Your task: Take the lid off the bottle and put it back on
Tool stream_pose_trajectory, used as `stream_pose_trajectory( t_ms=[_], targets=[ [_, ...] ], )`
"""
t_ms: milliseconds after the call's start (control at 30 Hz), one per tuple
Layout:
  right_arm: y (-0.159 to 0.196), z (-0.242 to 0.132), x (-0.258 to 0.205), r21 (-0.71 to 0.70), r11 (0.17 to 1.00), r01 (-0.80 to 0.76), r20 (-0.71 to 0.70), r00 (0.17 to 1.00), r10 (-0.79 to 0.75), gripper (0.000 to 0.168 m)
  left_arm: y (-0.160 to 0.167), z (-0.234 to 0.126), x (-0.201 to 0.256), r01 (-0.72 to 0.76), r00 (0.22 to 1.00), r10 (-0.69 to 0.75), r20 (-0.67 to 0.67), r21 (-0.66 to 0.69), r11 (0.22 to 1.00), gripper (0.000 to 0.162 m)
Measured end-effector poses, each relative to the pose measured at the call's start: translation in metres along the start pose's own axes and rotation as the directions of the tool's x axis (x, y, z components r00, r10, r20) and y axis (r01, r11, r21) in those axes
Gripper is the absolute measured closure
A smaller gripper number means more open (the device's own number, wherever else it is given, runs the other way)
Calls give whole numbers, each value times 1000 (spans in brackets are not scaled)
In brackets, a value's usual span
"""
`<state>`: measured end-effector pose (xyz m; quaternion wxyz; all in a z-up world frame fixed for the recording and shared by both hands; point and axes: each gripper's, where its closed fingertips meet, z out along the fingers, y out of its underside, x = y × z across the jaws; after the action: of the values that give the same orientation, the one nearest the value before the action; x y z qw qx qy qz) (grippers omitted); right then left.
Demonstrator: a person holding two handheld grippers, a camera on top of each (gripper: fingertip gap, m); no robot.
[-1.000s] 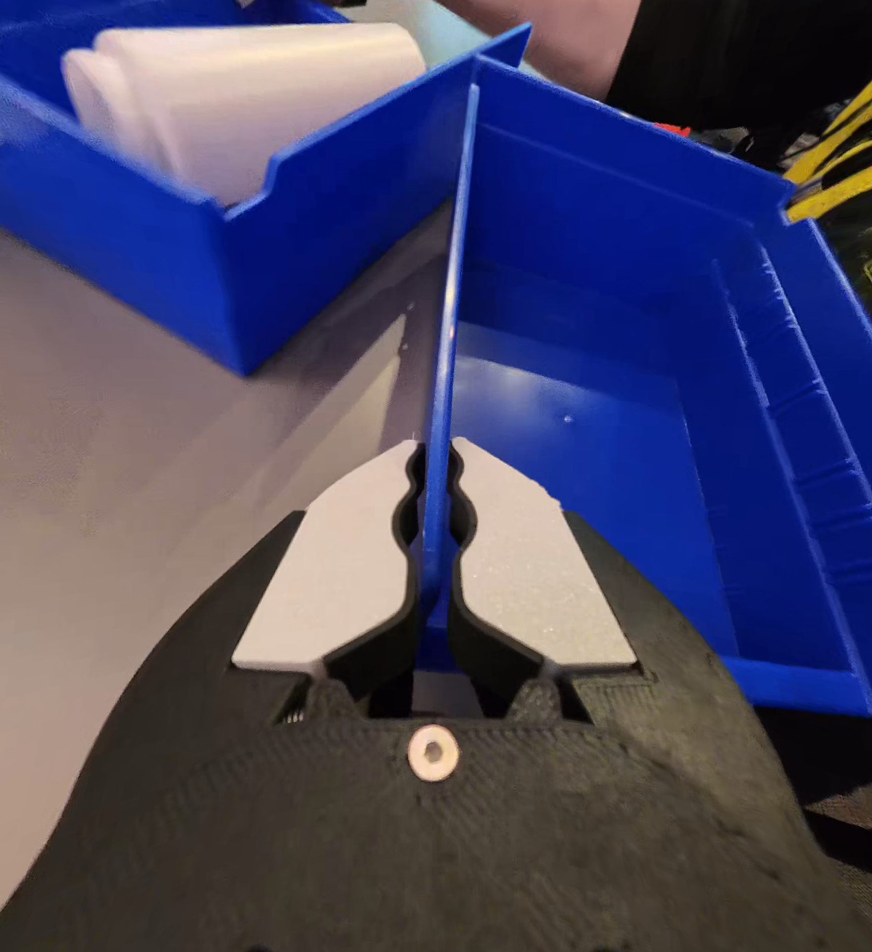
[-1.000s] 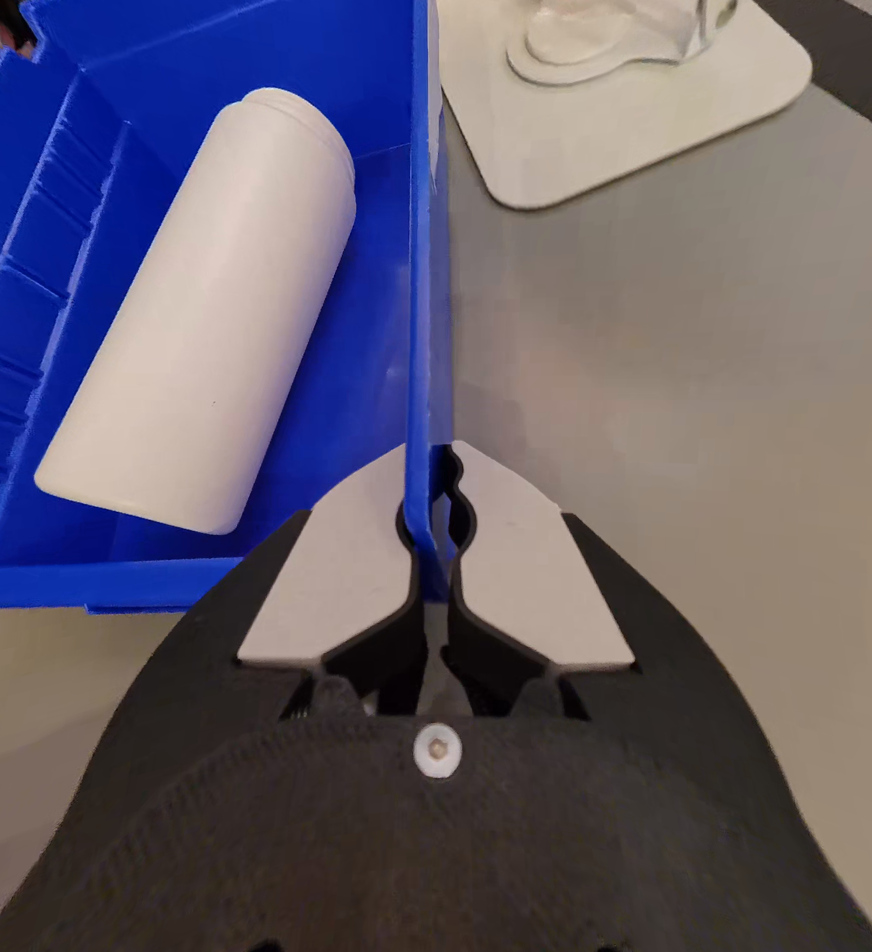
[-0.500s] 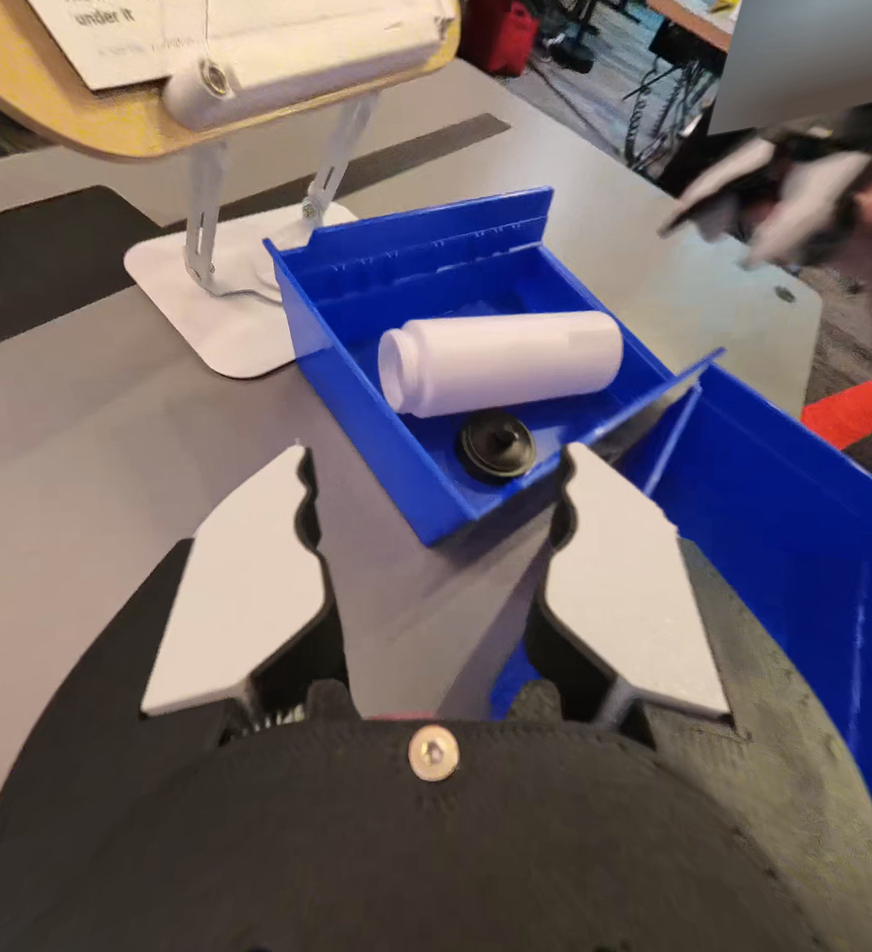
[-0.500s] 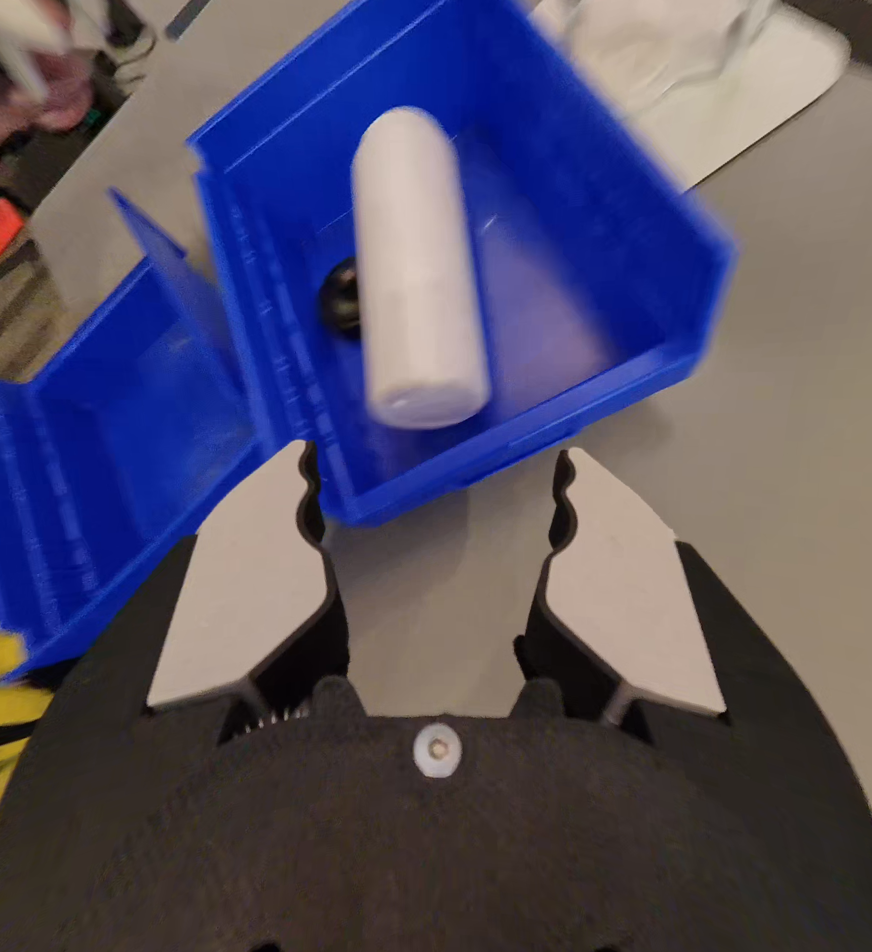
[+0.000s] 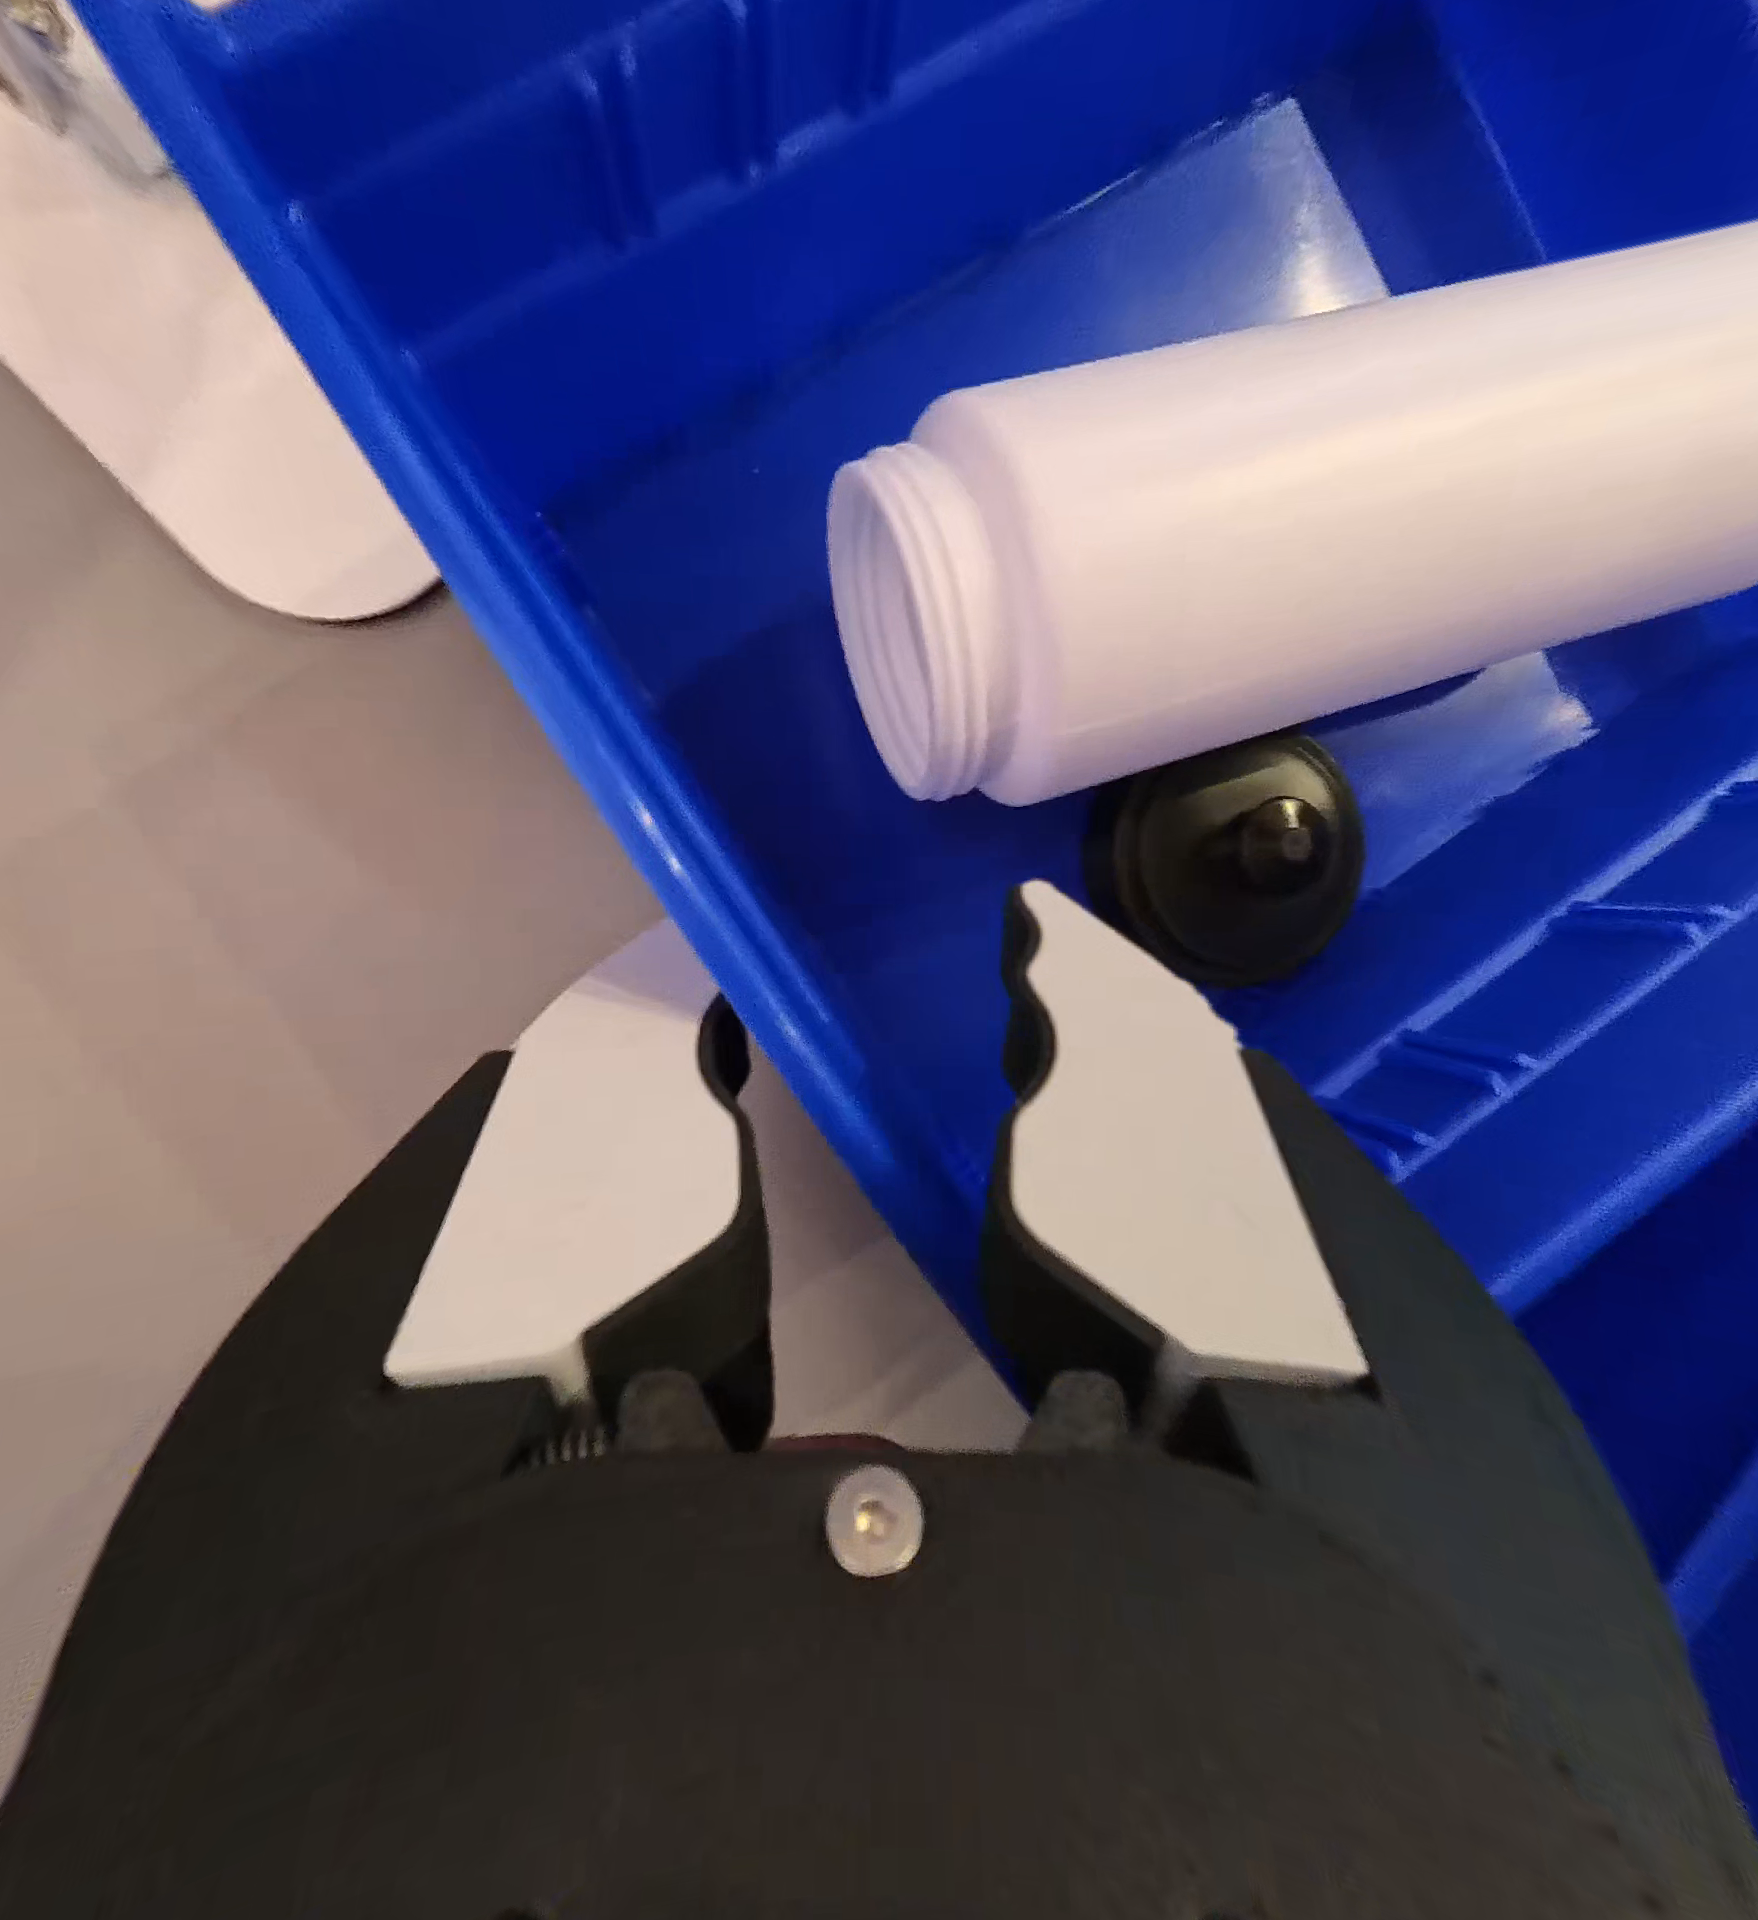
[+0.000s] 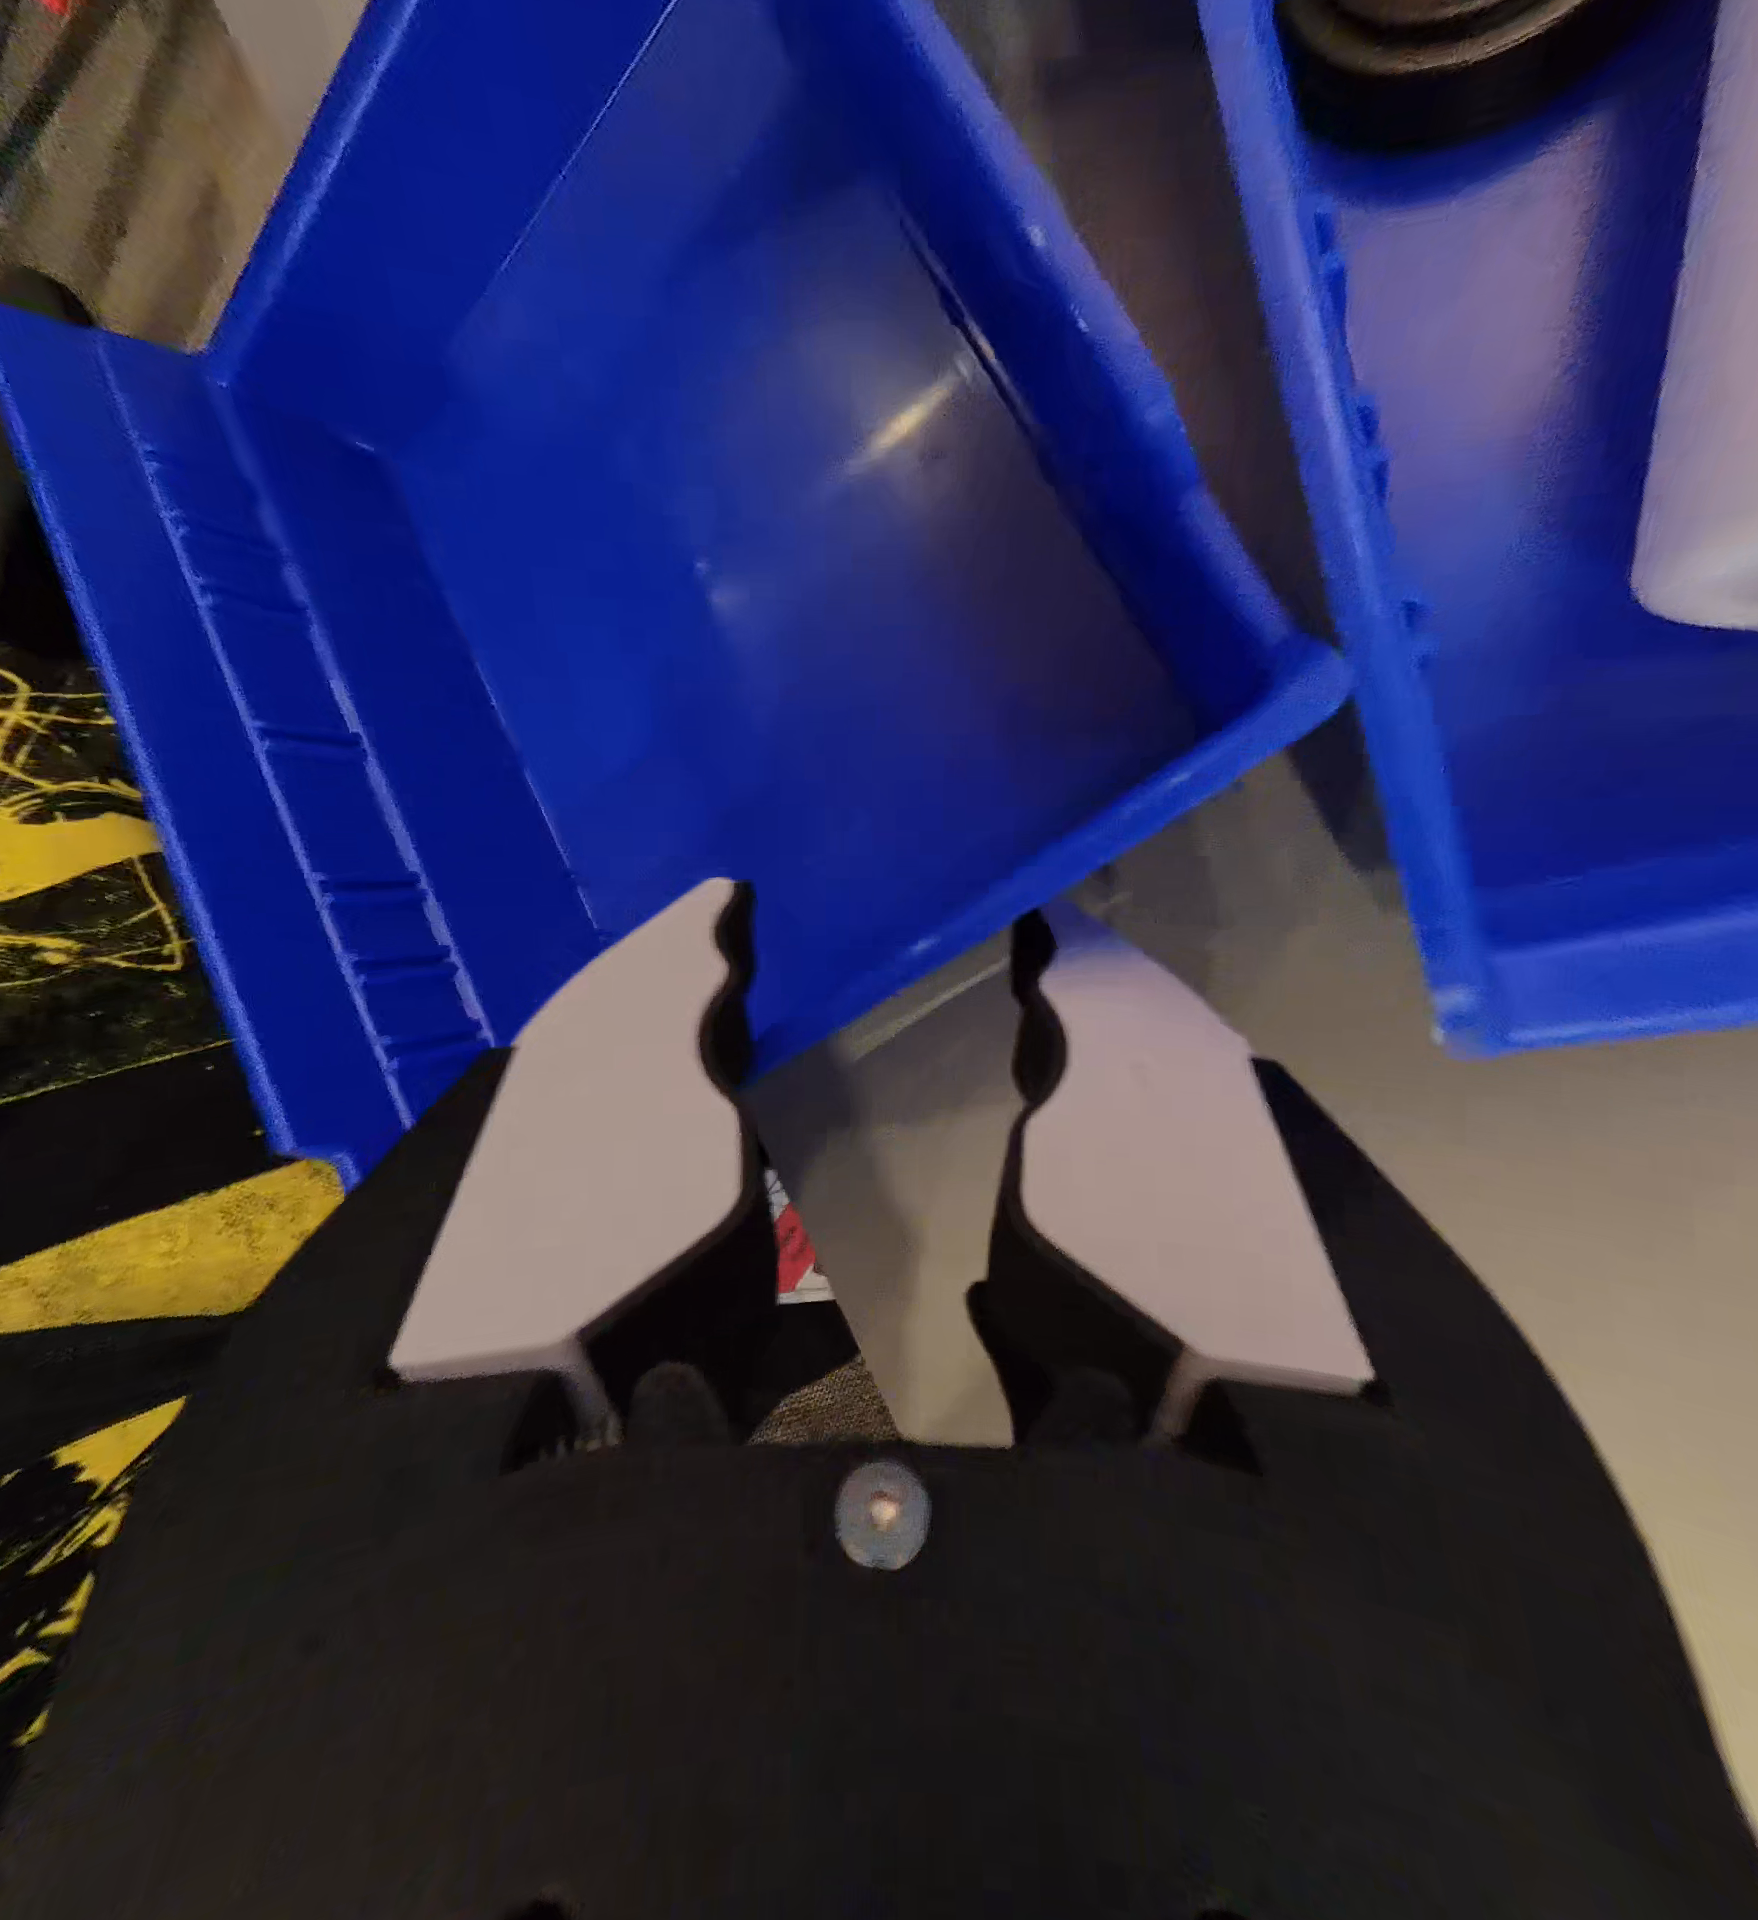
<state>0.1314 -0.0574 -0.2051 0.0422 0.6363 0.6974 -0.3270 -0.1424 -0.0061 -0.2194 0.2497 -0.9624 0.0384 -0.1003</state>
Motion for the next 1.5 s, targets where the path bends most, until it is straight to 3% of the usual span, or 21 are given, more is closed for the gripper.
stream_pose_trajectory(
  t_ms=[33, 233, 400, 600, 767, 967, 1167, 1500],
  targets=[
    [0, -1, 0, -10, 1000, 0, 4, 1000, 0, 124, 3, -1, -5, -16, 999, 16, 29, -11, 1000, 118],
    [14, -12, 8, -81, 996, 27, -40, 999, -31, 134, 23, -18, -42, 11, 993, -5, 114, -48, 999, 128],
    [35, -44, 42, -133, 991, -11, -129, 992, -6, 142, 56, -44, -96, 46, 981, -30, 193, -82, 996, 142],
    [61, -104, 121, -290, 957, -17, -309, 948, -76, 154, 104, -77, -161, 41, 973, 13, 232, -227, 973, 150],
    [59, -152, 204, -418, 907, -47, -411, 901, -143, 154, 121, -98, -212, -38, 943, 165, 290, -398, 917, 139],
    [25, -199, 309, -536, 838, -103, -533, 811, -241, 152, 104, -100, -266, -76, 895, 280, 346, -501, 862, 129],
    [-27, -227, 398, -555, 820, -143, -623, 724, -295, 147, 71, -89, -307, -104, 861, 360, 358, -570, 815, 123],
    [-111, -242, 494, -519, 845, -130, -689, 649, -323, 143, 9, -65, -367, -161, 777, 475, 413, -599, 784, 110]
  ],
)
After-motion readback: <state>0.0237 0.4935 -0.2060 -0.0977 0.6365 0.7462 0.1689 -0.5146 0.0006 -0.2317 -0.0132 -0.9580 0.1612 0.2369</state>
